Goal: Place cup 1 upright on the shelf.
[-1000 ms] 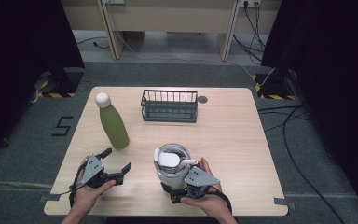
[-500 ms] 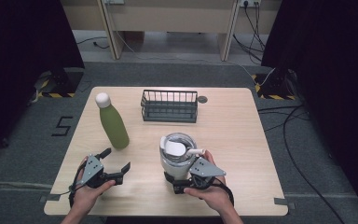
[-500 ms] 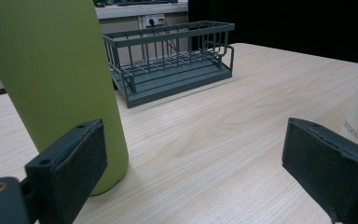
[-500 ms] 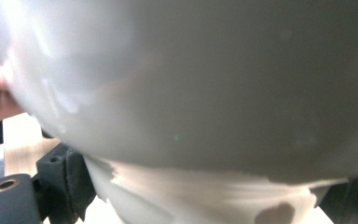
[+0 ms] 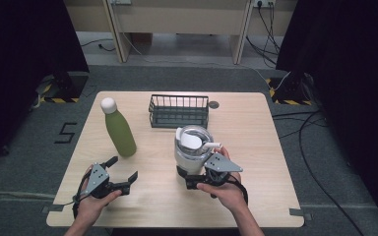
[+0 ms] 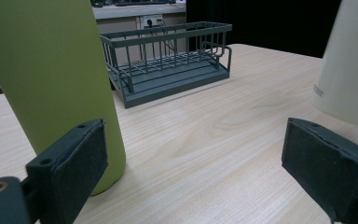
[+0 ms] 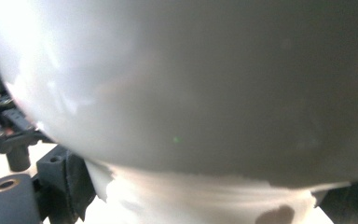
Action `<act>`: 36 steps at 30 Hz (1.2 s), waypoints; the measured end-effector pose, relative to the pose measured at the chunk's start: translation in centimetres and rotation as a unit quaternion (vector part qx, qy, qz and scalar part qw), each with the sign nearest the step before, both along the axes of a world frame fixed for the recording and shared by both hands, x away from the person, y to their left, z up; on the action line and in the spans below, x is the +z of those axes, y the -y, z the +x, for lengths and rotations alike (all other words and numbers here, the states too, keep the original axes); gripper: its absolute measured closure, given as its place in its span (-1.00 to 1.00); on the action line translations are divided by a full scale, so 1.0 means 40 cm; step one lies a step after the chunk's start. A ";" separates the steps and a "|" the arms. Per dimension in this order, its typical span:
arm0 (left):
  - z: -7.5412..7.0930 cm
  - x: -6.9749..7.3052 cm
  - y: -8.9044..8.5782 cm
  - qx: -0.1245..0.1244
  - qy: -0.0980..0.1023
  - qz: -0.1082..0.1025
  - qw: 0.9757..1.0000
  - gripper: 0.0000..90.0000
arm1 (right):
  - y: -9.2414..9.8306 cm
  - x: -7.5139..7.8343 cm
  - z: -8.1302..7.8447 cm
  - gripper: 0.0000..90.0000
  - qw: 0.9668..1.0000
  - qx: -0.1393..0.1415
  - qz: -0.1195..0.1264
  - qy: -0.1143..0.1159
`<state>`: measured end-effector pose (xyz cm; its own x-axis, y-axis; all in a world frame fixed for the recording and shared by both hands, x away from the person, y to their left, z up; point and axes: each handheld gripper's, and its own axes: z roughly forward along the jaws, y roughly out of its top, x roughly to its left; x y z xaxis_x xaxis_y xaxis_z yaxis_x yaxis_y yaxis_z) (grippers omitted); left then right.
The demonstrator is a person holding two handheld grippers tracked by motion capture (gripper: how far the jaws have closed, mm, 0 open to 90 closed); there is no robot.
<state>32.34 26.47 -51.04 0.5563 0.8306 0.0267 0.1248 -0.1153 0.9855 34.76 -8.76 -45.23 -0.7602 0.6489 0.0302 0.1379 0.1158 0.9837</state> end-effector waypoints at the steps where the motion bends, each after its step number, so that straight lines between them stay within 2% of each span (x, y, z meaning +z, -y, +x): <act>1: 0.000 0.000 0.000 0.000 0.000 0.000 1.000 -0.86 | 0.001 0.003 0.005 -0.78 1.000 -0.001 0.001 0.001; 14: 0.001 -0.001 0.000 0.002 -0.001 0.000 1.000 -0.85 | 0.017 0.039 0.064 -0.78 0.999 -0.029 0.012 0.014; 36: 0.000 0.000 0.000 0.003 -0.002 -0.002 1.000 -0.84 | 0.023 0.071 0.141 -0.78 0.998 -0.056 0.020 0.012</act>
